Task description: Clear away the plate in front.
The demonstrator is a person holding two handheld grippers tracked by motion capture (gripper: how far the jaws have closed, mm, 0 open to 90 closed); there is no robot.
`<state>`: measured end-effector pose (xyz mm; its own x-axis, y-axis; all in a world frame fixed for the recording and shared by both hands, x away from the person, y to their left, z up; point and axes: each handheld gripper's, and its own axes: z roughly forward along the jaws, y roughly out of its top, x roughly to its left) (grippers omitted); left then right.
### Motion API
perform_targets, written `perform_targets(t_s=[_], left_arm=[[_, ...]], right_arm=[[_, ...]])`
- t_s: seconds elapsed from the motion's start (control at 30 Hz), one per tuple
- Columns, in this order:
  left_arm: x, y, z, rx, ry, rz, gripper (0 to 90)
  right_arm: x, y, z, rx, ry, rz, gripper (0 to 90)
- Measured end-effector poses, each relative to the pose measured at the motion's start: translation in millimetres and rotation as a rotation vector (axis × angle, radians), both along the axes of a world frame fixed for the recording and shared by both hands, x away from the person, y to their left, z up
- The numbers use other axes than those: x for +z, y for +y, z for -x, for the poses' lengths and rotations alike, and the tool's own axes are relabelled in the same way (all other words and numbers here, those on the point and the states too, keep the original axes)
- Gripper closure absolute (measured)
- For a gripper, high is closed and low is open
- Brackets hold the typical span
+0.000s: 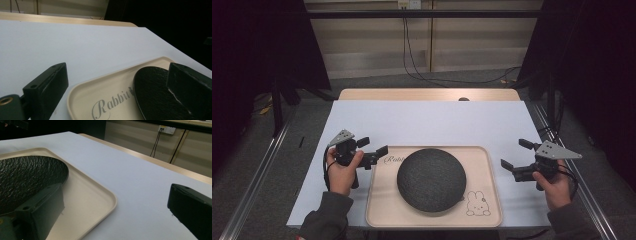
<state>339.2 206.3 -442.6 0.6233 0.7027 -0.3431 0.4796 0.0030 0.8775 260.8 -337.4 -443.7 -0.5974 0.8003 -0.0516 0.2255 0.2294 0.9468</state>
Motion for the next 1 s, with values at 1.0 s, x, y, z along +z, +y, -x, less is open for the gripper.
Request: perform_targets(t_s=[1.0], left_arm=[[-1.4, 28.3, 1.4, 0.014, -0.056, -0.04, 4.0]], right_arm=[[0.7, -1.4, 0.0, 0.0, 0.0, -0.01, 0.3]])
